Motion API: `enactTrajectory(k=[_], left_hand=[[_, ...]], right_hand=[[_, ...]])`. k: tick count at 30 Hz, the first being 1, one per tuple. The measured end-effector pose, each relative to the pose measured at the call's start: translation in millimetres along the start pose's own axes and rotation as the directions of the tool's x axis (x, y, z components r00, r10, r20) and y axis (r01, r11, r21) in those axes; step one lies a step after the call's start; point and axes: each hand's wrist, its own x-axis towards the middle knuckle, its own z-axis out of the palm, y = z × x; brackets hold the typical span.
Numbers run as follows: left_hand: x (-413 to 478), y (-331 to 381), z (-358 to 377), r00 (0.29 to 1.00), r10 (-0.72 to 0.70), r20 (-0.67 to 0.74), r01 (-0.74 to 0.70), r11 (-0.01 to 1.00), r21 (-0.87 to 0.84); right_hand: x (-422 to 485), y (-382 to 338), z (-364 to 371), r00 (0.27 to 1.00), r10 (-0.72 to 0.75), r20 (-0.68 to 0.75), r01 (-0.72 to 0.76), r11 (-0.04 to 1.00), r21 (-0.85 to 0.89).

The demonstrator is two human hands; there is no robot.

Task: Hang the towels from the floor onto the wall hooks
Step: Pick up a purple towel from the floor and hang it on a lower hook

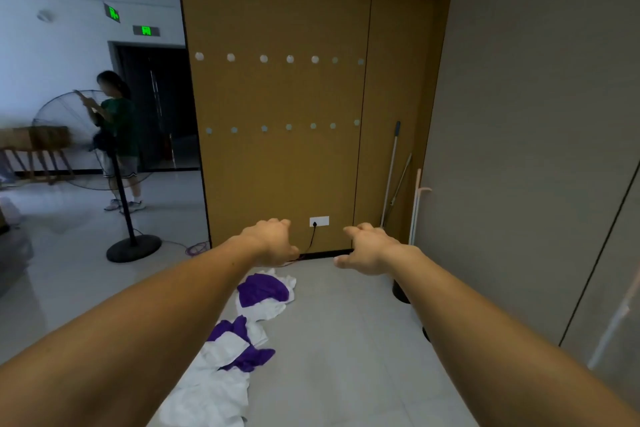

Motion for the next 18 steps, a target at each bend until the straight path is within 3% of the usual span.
enactTrajectory(k=[9, 18], left_hand=[[155.9, -4.3, 15.3, 1.0, 0.014, 0.016, -0.014, 0.999, 0.031], [305.6, 15.0, 16.4, 0.998, -0.064, 0.011, 0.064, 0.998, 0.0]], right_hand=[[148.3, 31.2, -9.2, 1.0, -0.009, 0.015, 0.009, 1.0, 0.01], [299.9, 93.6, -37.4, 0.997, -0.077, 0.028, 0.076, 0.997, 0.009]])
